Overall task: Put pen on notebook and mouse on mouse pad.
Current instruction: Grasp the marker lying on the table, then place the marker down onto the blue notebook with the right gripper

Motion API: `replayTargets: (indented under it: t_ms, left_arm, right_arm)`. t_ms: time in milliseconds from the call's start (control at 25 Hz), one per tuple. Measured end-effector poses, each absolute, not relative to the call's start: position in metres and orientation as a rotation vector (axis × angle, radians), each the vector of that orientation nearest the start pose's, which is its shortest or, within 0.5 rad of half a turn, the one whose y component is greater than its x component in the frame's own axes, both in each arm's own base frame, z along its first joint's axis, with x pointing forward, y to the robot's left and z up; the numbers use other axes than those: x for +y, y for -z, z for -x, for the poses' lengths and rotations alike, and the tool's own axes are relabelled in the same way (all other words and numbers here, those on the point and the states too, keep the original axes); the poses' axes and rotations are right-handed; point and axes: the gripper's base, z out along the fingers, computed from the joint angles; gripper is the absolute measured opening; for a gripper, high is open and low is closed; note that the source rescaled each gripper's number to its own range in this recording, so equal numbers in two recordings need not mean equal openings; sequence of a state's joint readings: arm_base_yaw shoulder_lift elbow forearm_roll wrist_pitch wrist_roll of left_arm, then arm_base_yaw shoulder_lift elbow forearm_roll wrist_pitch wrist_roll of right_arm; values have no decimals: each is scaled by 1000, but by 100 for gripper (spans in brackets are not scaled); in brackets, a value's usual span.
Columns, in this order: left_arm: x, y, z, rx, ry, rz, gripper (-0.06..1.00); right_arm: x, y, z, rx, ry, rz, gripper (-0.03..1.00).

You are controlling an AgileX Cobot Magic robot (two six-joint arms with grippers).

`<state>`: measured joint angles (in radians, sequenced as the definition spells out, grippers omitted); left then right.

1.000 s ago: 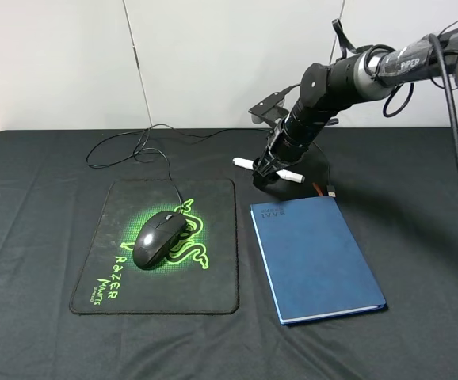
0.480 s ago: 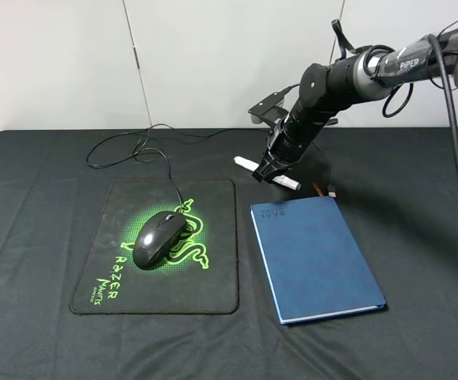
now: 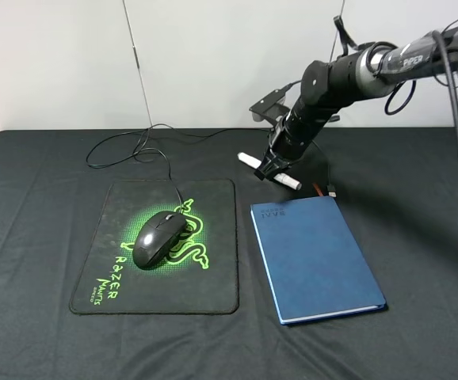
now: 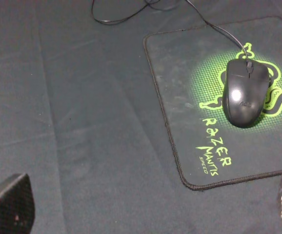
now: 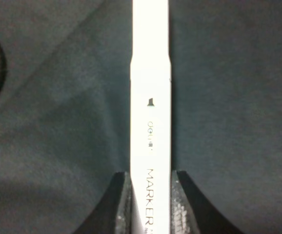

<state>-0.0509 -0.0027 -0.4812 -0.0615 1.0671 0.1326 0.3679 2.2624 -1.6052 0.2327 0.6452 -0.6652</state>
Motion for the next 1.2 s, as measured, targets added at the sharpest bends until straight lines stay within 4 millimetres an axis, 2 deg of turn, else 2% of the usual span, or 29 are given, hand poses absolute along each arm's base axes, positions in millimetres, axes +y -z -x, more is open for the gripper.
replayTargets:
  t_ms: [360,720,1200]
  left_arm:
    - [-5,-272,4,2056,24,-192,100]
    - [-5,-272,4,2056,24,-192,100]
    - [-5,-272,4,2056,24,-192,100]
  right_arm:
    - [178,-141,-425,2487,-170,1176,0]
    - [175,-180,-412,2526,-205,1142,0]
    - [166,-248,-383,2637,-290,893,0]
